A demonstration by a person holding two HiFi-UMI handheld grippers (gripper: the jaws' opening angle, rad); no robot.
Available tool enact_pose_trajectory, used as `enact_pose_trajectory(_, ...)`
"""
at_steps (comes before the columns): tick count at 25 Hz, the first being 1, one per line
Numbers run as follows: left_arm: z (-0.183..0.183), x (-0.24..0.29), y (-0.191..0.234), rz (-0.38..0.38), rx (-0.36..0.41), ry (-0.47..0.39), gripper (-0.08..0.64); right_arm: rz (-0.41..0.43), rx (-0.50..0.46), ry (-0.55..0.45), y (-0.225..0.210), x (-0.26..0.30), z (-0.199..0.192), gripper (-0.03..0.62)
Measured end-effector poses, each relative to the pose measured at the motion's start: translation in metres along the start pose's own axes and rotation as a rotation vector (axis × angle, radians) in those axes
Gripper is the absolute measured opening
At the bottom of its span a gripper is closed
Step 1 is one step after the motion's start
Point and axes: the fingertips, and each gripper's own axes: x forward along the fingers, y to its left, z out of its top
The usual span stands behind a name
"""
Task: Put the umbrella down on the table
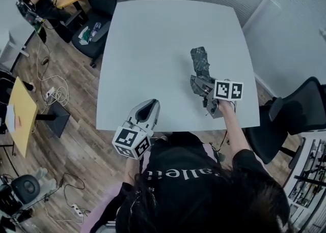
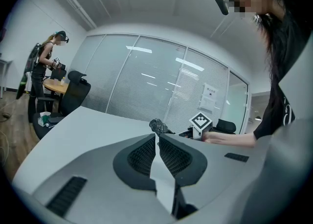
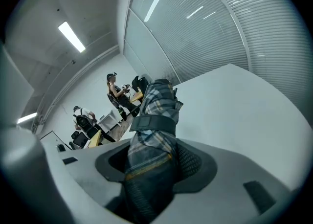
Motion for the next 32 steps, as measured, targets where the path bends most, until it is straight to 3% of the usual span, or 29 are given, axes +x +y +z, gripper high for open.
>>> enact_pose_trajectory(20, 0.013, 0.041, 0.031, 0.15, 0.033, 0.039, 0.026, -0.133, -0.211, 0.328, -0.123, 0.146, 0.031, 0.227)
enact_pose_trajectory(32, 0.006, 0.043, 0.047, 0.22, 0.008, 0.068, 0.026, -0.167, -0.244, 0.371, -0.156, 0.187, 0.019, 0.235)
